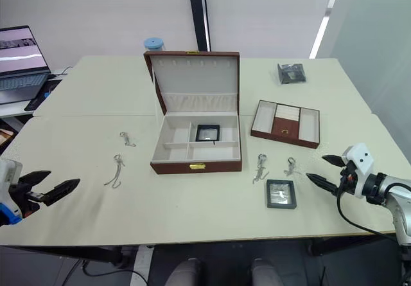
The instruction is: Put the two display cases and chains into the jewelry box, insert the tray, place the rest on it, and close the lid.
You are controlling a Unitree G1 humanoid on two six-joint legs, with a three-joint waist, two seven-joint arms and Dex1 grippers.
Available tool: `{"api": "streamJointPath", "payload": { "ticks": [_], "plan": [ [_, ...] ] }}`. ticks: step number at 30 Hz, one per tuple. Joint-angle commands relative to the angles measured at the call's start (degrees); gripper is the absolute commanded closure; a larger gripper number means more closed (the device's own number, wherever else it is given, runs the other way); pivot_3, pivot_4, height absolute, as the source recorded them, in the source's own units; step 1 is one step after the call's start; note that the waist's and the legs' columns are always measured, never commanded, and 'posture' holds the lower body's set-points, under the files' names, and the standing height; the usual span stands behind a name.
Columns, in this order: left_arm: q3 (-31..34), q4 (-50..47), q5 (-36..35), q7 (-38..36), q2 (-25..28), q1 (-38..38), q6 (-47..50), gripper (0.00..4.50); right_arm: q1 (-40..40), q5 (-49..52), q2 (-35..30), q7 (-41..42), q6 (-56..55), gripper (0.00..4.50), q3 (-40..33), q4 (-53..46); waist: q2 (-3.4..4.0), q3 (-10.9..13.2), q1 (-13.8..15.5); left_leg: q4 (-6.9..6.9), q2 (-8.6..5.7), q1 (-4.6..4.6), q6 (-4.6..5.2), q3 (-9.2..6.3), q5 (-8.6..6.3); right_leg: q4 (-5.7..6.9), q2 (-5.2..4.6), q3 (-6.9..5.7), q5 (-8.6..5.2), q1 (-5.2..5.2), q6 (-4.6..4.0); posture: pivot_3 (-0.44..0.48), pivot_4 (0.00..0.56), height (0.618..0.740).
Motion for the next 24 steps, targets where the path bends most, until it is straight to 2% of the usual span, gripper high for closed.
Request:
{"api": "streamJointPath", "payload": {
  "ticks": [1,6,12,16,24],
  "plan": [
    [-0.1,-4.0,-1.4,4.1,-2.6,-0.7,0.1,0.02,0.1,3.3,0.6,1.1,0.5,0.00,-0.5,-6.3,0.00,0.0,0.0,0.00,0.00,0.00,0.00,-0.01,0.00,0.00,0.00,-0.01,0.00,0.01,0.00,0.000,0.150,0.740],
    [-2.6,-8.4,-1.3,10.6,-9.3,-1.4,-1.0,0.02,0.2,7.0,4.1,1.5,3.0,0.00,4.1,-16.4,-0.01,0.0,-0.2,0.00,0.05,0.01,0.00,-0.06,0.00,0.00,0.05,-0.03,0.00,0.03,0.00,0.000,0.150,0.740],
    [-7.6,-9.3,1.2,19.4,-17.7,-4.9,-4.9,0.02,-1.2,5.9,9.7,-0.5,1.5,0.00,12.1,-25.1,-0.03,0.0,0.0,0.03,-0.02,0.00,-0.01,-0.23,0.00,-0.08,0.04,-0.15,0.00,0.15,0.01,0.000,0.150,0.740],
    [-10.2,-6.3,4.3,25.0,-22.2,-6.3,-9.3,0.02,-1.7,3.7,11.6,-0.6,-0.7,0.00,16.3,-26.2,-0.04,0.0,0.1,0.03,-0.05,0.00,-0.01,-0.30,-0.01,-0.15,0.02,-0.22,0.01,0.20,0.01,0.000,0.150,0.740],
    [-13.1,1.1,7.5,34.1,-28.2,-12.0,-13.9,0.02,-3.2,2.1,12.2,-1.2,-0.2,0.00,19.4,-25.8,-0.08,0.0,0.2,0.04,-0.08,0.01,-0.01,-0.43,0.00,-0.15,0.04,-0.35,0.01,0.26,0.01,0.000,0.150,0.740]
  ]
}}
